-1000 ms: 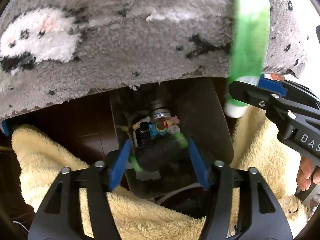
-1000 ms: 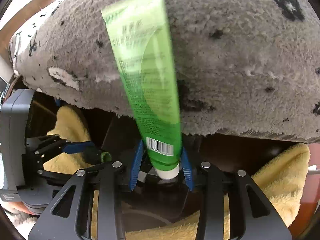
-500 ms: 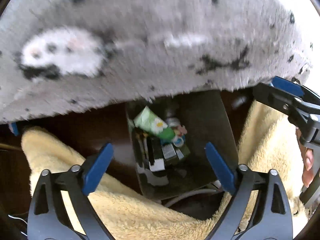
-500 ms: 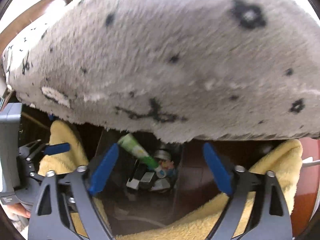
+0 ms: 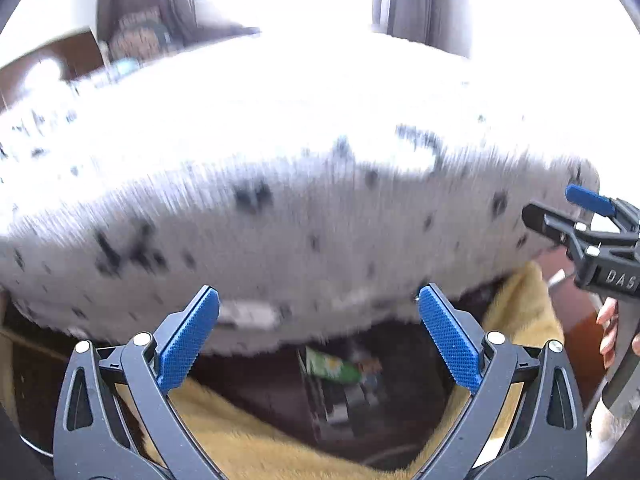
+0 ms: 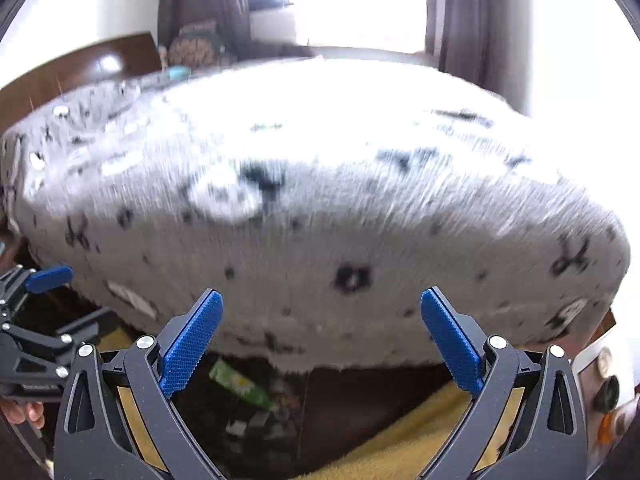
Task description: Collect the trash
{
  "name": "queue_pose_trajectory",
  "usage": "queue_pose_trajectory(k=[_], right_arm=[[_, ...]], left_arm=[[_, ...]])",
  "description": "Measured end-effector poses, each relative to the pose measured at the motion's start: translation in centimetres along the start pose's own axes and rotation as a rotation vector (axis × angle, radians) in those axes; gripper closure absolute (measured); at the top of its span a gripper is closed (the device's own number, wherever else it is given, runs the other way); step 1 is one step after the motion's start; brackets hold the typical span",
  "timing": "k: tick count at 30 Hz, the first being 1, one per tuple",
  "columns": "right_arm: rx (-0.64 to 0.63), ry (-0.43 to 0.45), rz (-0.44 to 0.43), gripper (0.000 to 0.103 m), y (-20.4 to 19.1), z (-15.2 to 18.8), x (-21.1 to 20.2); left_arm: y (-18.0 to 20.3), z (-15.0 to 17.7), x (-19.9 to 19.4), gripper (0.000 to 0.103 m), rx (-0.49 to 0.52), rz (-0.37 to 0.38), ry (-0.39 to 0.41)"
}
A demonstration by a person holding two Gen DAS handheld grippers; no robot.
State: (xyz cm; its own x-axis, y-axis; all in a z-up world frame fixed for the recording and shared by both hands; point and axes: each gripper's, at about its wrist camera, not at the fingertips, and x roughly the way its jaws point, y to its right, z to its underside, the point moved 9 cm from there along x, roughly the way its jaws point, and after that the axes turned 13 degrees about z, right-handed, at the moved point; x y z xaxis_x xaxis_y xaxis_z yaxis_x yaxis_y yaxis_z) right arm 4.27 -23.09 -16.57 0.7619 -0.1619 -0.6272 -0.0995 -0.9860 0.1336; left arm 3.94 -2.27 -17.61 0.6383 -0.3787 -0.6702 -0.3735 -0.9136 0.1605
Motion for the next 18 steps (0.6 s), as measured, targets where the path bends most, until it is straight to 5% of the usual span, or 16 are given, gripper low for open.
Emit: queue_pose_trajectory(k=[8, 18], right_arm=[[0.027, 0.210, 0.063, 0.004, 2.6, -6.2, -6.8], [0.069, 0.327, 0.085, 0.004, 4.3, -10.7, -11.1]], left_arm=[[2.5, -7.4, -7.8, 0.008, 0.080, -0.008, 0.247], [3.4, -10.9, -11.3, 0.008, 0.070, -0.026, 0.333]])
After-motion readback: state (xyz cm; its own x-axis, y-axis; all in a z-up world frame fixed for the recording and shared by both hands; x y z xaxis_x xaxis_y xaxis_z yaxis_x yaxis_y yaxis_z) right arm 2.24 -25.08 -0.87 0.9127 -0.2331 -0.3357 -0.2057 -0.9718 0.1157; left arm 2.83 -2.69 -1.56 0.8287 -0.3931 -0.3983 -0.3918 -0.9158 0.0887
